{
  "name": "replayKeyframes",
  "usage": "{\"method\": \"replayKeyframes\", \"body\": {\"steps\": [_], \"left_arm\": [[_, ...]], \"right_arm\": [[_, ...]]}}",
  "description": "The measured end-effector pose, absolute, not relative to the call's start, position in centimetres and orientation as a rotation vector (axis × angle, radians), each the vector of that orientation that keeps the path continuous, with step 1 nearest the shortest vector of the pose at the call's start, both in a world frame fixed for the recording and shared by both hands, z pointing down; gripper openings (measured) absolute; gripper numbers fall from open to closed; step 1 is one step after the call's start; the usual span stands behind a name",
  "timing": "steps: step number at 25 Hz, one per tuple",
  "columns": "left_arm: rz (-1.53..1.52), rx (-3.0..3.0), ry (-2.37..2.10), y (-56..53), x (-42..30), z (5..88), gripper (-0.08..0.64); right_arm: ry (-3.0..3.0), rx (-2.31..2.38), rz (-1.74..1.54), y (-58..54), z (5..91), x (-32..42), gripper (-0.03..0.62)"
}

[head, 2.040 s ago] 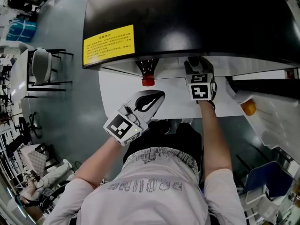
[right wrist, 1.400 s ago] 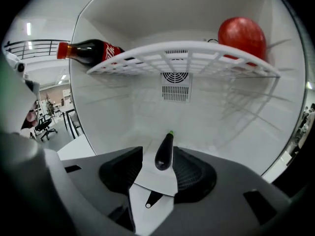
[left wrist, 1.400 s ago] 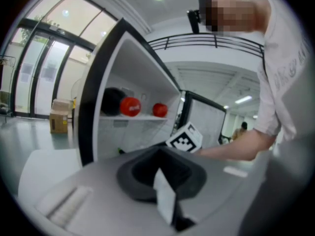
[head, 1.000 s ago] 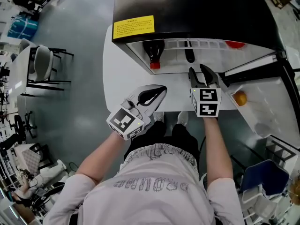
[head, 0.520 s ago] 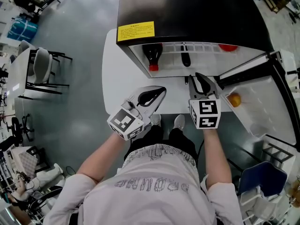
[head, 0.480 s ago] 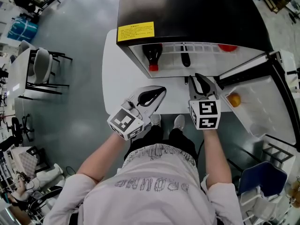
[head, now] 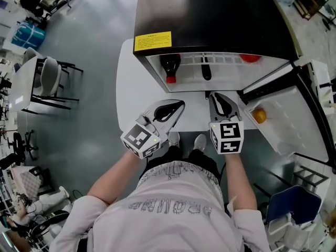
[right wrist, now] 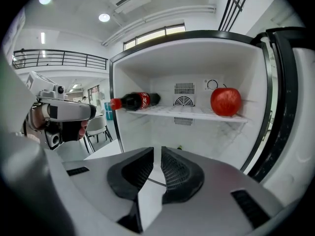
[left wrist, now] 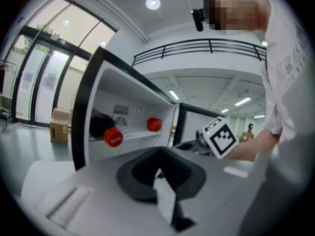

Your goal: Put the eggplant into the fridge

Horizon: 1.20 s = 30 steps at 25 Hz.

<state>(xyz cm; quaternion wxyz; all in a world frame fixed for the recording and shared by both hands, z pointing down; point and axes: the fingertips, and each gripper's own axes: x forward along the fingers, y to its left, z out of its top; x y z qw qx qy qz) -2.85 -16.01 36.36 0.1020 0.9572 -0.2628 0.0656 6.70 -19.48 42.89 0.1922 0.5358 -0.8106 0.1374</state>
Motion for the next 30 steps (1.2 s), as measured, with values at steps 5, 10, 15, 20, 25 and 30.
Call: {"method": "replayKeyframes", "body": {"steps": [5,10,15,20,25,30], "left_arm": [[0.192,2.827,-0.793,-15.7,-2.8,36.1,0.008],[0.199,2.819,-0.809,-15.7,-2.8,36.3,0.008],[0.204,2.808,-0.825,-15.7,-2.8,36.7,0.008],[0.213,2.803,-0.835,-15.7,-2.7,36.8,0.008],[0.219,2.794,-0.838,-15.7,-2.6,37.2,0.008],[0.222,2.795,-0.839,-15.6,-2.6,37.2,0.008]], "right_arm": [[-2.304,1.481,0.381,-18.9,42.1,6.3,0.038],[-2.331,1.455,0.364,-18.6,41.6,6.1,0.032],[-2.335,1.427,0.365,-18.0,41.8,6.4,0.026],[-2.343,1.409,0.368,-17.6,41.9,6.5,0.017],[-2.352,1.383,0.367,-17.5,42.1,6.3,0.010],[-2.351,1.358,0.366,-17.3,42.3,6.3,0.006]]}}
